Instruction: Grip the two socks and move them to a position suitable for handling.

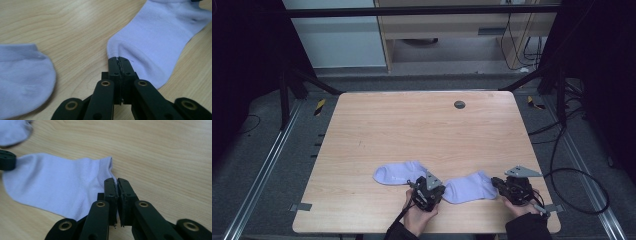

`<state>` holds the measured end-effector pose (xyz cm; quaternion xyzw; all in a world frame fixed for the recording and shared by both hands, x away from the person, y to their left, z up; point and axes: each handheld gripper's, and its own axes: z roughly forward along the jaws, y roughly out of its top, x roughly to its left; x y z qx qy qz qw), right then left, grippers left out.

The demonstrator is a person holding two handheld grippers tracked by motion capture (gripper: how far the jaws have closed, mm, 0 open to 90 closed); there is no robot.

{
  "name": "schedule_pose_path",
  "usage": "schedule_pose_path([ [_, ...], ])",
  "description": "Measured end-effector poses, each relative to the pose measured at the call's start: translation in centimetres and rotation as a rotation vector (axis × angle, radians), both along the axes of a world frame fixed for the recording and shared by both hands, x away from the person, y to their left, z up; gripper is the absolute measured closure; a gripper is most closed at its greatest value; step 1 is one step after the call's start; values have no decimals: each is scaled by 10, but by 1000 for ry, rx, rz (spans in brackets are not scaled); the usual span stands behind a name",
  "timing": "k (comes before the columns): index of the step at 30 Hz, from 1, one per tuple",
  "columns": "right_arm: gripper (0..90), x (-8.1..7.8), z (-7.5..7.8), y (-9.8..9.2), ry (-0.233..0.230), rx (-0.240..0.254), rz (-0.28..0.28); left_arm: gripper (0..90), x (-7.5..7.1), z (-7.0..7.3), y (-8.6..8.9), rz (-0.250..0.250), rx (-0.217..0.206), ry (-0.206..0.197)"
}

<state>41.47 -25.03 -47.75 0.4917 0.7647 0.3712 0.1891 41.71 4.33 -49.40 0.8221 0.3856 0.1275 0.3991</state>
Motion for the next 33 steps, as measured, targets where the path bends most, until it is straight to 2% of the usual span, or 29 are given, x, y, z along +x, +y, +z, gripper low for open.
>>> schedule_pose_path([
  [5,869,-16,17,9,-32,55,16,889,-3,11,21,0,-19,-1],
  [7,869,-19,19,15,-40,51,40,889,-6,14,32,6,-29,0],
  [12,869,-24,16,34,-18,53,81,888,-9,17,51,22,-13,-12],
  [16,869,-24,12,46,4,57,103,888,-11,14,63,45,-20,3],
  [19,868,-25,9,52,15,55,112,888,-13,11,71,62,-4,12],
  [24,868,-25,3,59,44,42,132,887,-13,7,73,64,16,28],
  [28,867,-24,-1,60,60,28,129,884,-10,2,71,61,37,45],
  [33,865,-23,-4,59,78,24,125,878,-7,-3,69,60,44,51],
])
